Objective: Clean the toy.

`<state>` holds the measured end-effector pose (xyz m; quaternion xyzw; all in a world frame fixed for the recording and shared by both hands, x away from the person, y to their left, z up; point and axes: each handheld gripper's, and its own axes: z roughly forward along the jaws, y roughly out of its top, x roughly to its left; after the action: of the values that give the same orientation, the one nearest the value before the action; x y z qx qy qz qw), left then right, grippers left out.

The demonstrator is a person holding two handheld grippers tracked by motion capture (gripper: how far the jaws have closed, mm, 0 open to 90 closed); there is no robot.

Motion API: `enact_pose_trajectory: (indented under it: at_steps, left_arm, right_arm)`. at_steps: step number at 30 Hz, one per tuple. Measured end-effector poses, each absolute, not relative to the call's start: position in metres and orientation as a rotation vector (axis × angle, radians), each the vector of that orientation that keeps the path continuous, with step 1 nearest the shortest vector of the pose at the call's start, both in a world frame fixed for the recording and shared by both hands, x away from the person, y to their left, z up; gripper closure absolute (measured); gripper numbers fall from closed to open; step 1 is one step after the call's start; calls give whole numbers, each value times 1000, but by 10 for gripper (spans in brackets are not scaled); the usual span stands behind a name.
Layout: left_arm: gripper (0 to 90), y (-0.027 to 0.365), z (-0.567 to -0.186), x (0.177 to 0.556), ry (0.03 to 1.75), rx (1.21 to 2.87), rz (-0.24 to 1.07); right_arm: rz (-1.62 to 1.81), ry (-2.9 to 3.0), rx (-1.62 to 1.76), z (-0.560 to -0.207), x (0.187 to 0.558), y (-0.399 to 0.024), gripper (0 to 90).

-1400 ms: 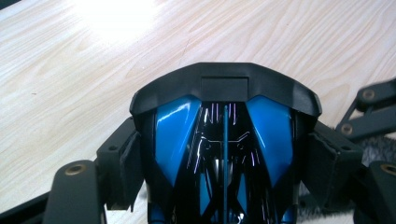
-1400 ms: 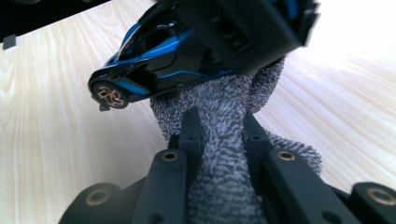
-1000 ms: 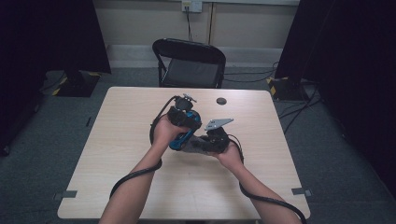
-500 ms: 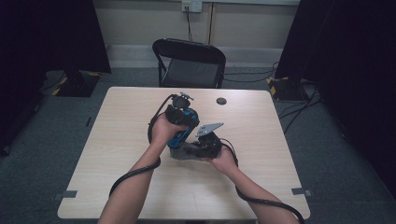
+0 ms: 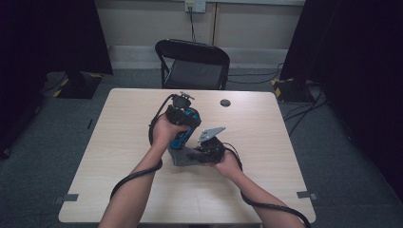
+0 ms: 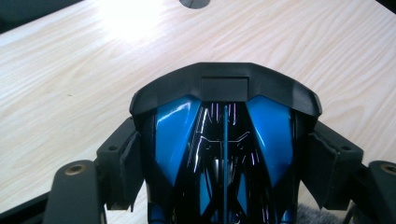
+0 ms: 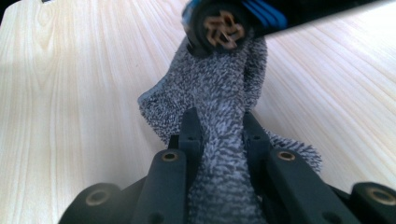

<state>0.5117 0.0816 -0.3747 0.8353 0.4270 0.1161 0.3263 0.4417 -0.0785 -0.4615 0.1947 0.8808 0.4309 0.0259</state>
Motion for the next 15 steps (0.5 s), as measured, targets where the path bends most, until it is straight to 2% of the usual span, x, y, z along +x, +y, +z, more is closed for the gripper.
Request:
enact_pose_trajectory:
  at_steps: [15]
  left_arm:
    - [255,85,-362,503,1082,2184,311]
  right_arm:
    - [1219,2563,861,-448,479,-138,755]
